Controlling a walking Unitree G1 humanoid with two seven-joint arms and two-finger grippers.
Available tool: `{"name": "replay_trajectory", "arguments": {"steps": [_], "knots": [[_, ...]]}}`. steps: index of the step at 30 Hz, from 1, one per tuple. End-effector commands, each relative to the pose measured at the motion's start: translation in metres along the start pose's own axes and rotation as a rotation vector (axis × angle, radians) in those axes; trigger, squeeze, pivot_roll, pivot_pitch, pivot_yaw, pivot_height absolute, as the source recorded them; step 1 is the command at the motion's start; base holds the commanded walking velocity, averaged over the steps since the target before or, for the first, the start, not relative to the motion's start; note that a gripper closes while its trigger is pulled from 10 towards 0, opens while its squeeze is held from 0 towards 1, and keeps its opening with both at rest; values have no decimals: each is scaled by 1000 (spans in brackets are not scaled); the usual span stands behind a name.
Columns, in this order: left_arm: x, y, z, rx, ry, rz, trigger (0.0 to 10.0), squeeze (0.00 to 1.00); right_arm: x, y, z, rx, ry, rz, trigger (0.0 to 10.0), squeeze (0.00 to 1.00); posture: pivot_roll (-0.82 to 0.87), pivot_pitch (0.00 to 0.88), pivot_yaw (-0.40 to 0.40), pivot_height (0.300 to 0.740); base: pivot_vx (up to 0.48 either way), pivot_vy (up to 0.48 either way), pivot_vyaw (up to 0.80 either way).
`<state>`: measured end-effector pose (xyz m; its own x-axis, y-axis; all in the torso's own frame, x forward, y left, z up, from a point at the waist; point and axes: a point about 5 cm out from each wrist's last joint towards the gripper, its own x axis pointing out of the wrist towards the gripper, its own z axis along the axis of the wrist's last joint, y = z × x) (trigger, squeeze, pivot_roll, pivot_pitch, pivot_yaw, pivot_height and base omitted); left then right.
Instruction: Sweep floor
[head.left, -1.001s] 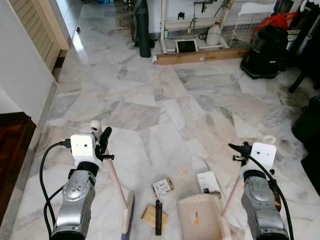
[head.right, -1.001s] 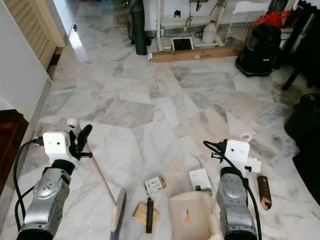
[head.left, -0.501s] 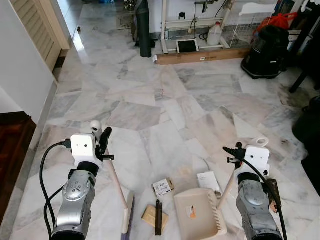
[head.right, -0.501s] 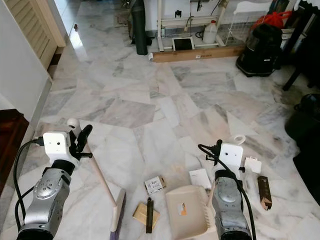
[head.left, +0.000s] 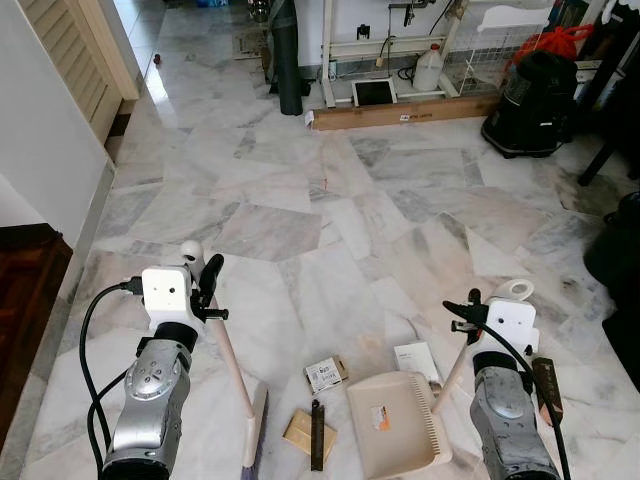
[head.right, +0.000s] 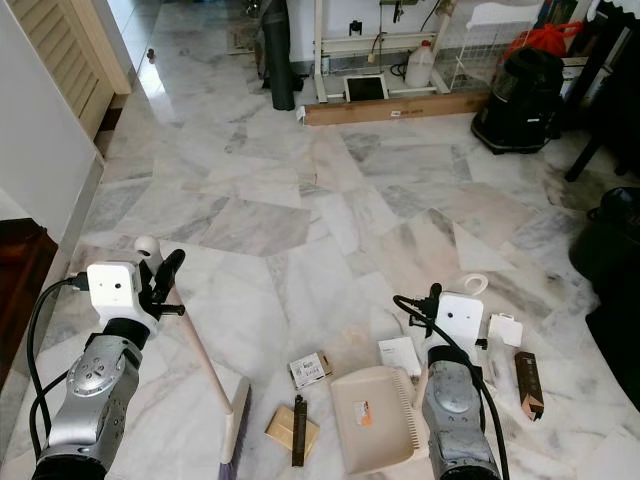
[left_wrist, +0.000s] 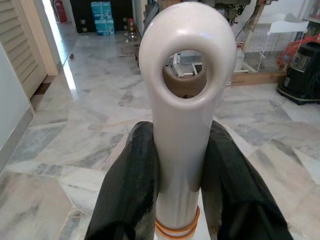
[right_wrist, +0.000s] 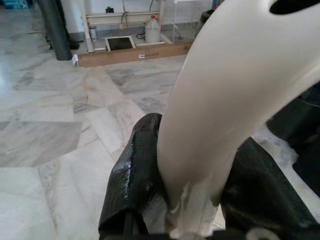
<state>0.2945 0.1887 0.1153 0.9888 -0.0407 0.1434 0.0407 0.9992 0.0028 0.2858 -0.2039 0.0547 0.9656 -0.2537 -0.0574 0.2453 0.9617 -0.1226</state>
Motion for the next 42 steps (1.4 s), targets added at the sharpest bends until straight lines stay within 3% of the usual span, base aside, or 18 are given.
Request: {"name": "replay_trajectory", "arguments": {"steps": [1,13,26,31,37,42], "knots": [[2,3,3,37,-13,-4,10000,0,-3,4,-3,12,9,13,10000,0,-26,144,21,740,0,0,0],[4,1,1,34,-6,-4,10000,0,1,18,1,14,26,70,10000,0,-29,136,14,740,0,0,0],[4,3,-3,49,1,29,10000,0,2,17,2,-2,46,90,10000,0,-37,123,6,740,0,0,0],[1,17,-20,145,98,126,10000,0,2,18,1,-12,57,98,10000,0,-38,130,1,740,0,0,0],[-4,19,-37,133,168,128,10000,0,1,15,-1,-19,66,95,10000,0,-42,137,-1,740,0,0,0],[-2,12,-46,71,202,105,10000,0,0,13,-2,-20,69,92,10000,0,-44,142,-1,740,0,0,0]]}}
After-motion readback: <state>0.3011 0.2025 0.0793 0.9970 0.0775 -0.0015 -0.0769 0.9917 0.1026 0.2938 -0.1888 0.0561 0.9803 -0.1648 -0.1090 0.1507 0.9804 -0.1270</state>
